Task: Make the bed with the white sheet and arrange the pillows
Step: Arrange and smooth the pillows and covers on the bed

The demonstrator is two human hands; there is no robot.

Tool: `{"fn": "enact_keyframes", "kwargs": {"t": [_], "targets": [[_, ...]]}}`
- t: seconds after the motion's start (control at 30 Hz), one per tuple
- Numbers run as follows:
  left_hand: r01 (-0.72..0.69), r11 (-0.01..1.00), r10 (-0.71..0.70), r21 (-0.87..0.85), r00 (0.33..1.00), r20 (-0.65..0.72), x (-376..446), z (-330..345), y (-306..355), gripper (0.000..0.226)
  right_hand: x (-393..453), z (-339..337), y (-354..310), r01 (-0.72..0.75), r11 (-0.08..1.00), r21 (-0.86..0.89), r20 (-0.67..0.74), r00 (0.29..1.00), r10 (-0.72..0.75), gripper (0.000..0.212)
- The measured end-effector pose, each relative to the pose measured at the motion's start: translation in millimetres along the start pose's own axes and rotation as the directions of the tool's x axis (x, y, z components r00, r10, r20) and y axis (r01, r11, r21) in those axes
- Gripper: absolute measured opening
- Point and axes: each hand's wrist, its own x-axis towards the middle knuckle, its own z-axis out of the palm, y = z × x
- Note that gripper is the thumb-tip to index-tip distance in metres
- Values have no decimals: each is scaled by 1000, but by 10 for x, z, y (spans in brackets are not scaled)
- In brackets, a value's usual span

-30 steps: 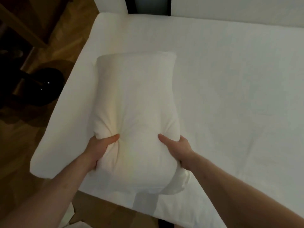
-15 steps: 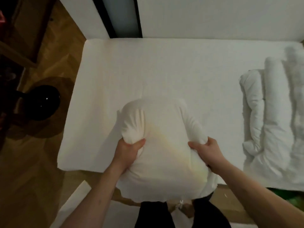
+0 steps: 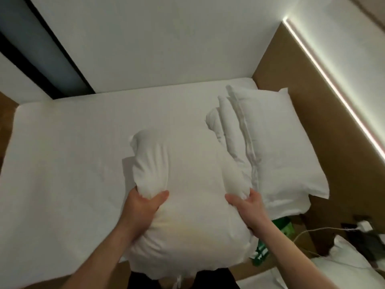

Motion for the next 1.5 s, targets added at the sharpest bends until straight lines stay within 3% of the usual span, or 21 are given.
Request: {"fn": "enact_keyframes", "kwargs": {"t": [0.4,0.67,0.73,0.83,0.9,1.0,1.07,1.17,1.43,1.5], "targets": [[-340,940,339,-11,939,-52,137,2543,1696,35,1040,-2515,-928,239,968,80,-139,964,-227,24],[-444,893,449,72,887,-107,648,3963,2161,53,2146,-3621,-1083,264,964,-16,-185,947,-263,52],[-412,894,416,176,909,17,792,4278,2026,65,2493,-3834,-872,179,976,-121,-228,952,-203,61],[-344,880,224,328,909,352,1020,4565,1650,73,3008,-4101,-371,-39,952,-303,-290,956,-53,70],[-318,838,37,444,845,534,1140,4624,1367,76,3242,-4111,-33,-159,884,-439,-256,966,47,73],[-338,741,-157,580,753,639,1195,4640,1023,84,3434,-3880,380,-113,788,-605,-121,991,50,83],[-345,718,-200,605,729,654,1193,4630,903,86,3494,-3700,574,-90,772,-629,-89,995,44,87],[-325,706,-215,629,748,628,1211,4559,877,85,3475,-3508,671,-150,744,-651,-133,988,83,88],[-75,831,-154,550,921,359,1455,4366,769,95,3601,-3556,646,-219,847,-484,-342,938,47,104],[25,871,-207,490,924,321,1564,4397,624,104,3721,-3625,704,-272,832,-483,-390,918,73,112]]}}
